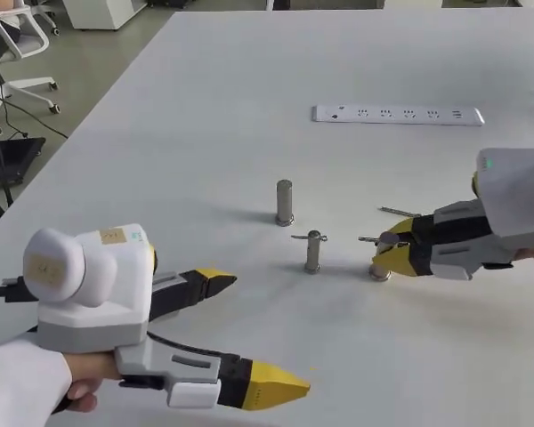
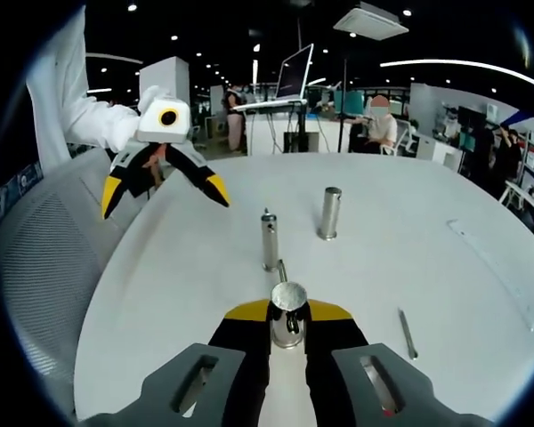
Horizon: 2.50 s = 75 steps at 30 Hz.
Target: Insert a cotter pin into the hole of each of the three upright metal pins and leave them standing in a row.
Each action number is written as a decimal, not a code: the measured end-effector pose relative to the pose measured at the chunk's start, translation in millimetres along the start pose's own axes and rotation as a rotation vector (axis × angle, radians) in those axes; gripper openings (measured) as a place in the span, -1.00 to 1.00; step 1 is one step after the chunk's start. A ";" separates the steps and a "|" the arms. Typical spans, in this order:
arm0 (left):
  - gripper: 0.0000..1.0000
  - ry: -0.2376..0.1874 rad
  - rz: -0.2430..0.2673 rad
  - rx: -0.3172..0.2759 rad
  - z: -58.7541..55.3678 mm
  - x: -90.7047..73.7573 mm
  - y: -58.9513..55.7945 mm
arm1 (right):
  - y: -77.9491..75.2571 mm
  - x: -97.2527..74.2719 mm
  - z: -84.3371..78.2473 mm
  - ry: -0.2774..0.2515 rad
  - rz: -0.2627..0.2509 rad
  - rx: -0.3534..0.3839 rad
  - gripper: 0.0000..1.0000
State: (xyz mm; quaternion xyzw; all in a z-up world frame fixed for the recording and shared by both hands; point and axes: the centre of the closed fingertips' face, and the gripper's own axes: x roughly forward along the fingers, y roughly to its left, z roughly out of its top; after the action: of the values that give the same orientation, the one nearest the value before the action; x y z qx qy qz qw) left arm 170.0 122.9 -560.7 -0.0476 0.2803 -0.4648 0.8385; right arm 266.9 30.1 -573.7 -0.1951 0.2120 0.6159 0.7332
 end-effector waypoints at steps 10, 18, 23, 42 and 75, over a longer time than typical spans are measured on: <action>0.99 0.007 0.010 -0.010 -1.5 -2.1 -0.4 | 0.2 0.8 3.1 -0.033 -0.018 0.037 -0.76; 0.99 0.007 0.014 0.000 1.3 -7.9 -1.8 | 1.7 -18.4 25.6 -0.106 -0.081 0.057 -0.34; 0.99 -0.008 0.020 0.015 6.9 -12.4 -2.0 | 6.6 -44.2 44.0 -0.159 -0.152 0.027 -0.16; 0.99 -0.037 0.042 0.069 19.5 -33.5 -12.8 | 56.3 -104.4 7.0 -0.121 -0.293 0.201 0.60; 0.94 -0.271 0.291 -0.015 97.7 -44.7 84.8 | 86.6 -100.9 -12.1 -0.101 -0.259 0.329 0.97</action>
State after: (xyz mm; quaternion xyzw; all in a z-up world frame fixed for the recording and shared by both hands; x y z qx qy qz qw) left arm 265.8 189.1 -488.6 -0.0749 0.1721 -0.3258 0.9266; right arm 165.3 -45.0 -530.3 -0.0675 0.2460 0.4827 0.8378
